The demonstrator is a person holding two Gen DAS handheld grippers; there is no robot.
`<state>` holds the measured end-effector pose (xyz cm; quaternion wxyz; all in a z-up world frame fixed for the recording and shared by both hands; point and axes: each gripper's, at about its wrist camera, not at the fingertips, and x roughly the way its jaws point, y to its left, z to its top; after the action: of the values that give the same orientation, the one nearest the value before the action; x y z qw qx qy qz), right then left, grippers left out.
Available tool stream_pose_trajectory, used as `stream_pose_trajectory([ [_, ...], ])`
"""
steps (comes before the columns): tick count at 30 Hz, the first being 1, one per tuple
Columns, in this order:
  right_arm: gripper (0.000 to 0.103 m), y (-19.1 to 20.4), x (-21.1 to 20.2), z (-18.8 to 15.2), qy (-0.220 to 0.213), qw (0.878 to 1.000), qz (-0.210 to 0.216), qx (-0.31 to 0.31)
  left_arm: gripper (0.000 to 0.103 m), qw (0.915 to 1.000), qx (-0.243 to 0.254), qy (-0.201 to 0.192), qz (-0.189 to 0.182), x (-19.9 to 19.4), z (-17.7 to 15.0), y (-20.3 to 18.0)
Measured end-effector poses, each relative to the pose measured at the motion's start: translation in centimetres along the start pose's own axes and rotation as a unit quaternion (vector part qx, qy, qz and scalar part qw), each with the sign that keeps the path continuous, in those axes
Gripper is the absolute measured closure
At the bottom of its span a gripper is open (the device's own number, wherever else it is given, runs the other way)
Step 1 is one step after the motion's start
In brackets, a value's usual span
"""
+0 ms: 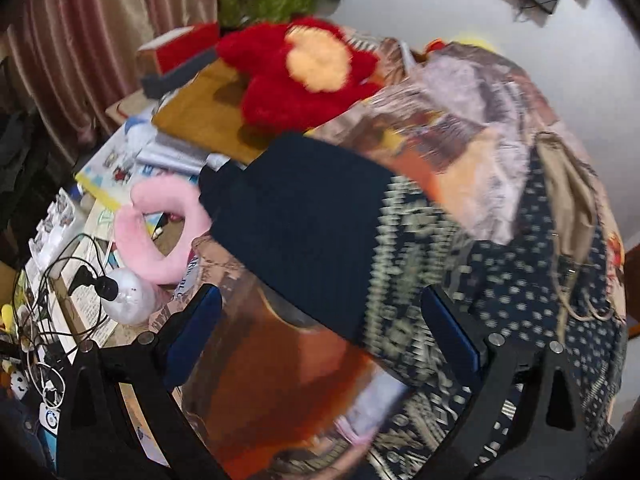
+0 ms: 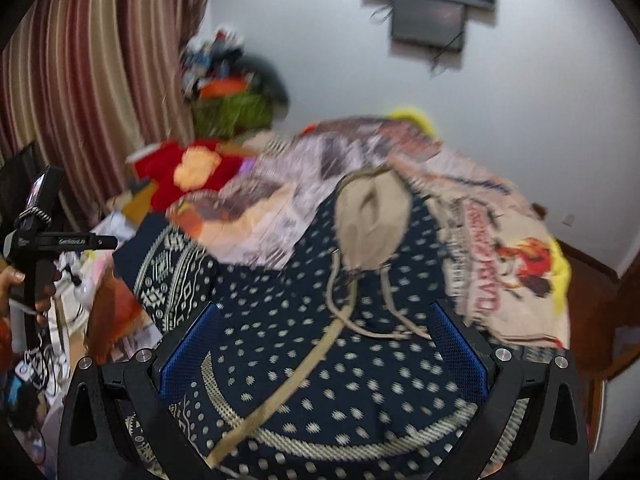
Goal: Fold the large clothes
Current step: 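Grasp a navy sleeve cuff with the left gripper and lift it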
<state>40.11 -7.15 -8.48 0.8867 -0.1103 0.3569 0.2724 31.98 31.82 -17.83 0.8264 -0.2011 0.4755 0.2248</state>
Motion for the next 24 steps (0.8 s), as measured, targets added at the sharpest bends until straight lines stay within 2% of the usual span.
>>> stream_pose_trajectory([
  [3, 0.000, 0.9, 4.7, 0.7, 0.049, 0.999, 0.022, -0.008, 0.002, 0.9992, -0.014, 0.037, -0.001, 2.5, 0.3, 1.2],
  [5, 0.000, 1.6, 7.7, 0.9, 0.083, 0.996, 0.037, -0.009, 0.002, 0.9982, -0.013, 0.049, -0.033, 3.8, 0.4, 2.0],
  [6, 0.000, 2.0, 9.3, 0.9, 0.105, 0.993, 0.047, -0.009, 0.002, 0.9981, -0.017, 0.049, -0.034, 4.0, 0.4, 2.3],
  [10, 0.000, 4.4, 16.9, -0.3, 0.220, 0.972, 0.078, -0.013, 0.002, 0.9955, -0.033, 0.062, -0.064, 5.7, 0.5, 3.2],
  [15, 0.000, 7.1, 22.9, -2.0, 0.282, 0.954, 0.098, -0.018, 0.002, 0.9951, -0.024, 0.074, -0.061, 6.9, 0.7, 3.3],
  [18, 0.000, 7.8, 25.4, -2.8, 0.315, 0.943, 0.104, -0.006, 0.005, 0.9969, -0.014, 0.058, -0.052, 7.2, 1.3, 3.1],
  [21, 0.000, 9.0, 26.4, -3.0, 0.314, 0.944, 0.093, -0.027, 0.032, 0.9982, -0.008, 0.030, -0.051, 6.8, 2.6, 2.8],
  [23, 0.000, 10.1, 26.6, -3.3, 0.314, 0.943, 0.095, -0.054, 0.064, 0.9982, 0.001, 0.016, -0.057, 6.4, 3.6, 2.1],
  [24, 0.000, 10.6, 26.6, -3.6, 0.312, 0.943, 0.095, -0.067, 0.072, 0.9984, 0.004, 0.012, -0.055, 6.3, 3.9, 2.0],
])
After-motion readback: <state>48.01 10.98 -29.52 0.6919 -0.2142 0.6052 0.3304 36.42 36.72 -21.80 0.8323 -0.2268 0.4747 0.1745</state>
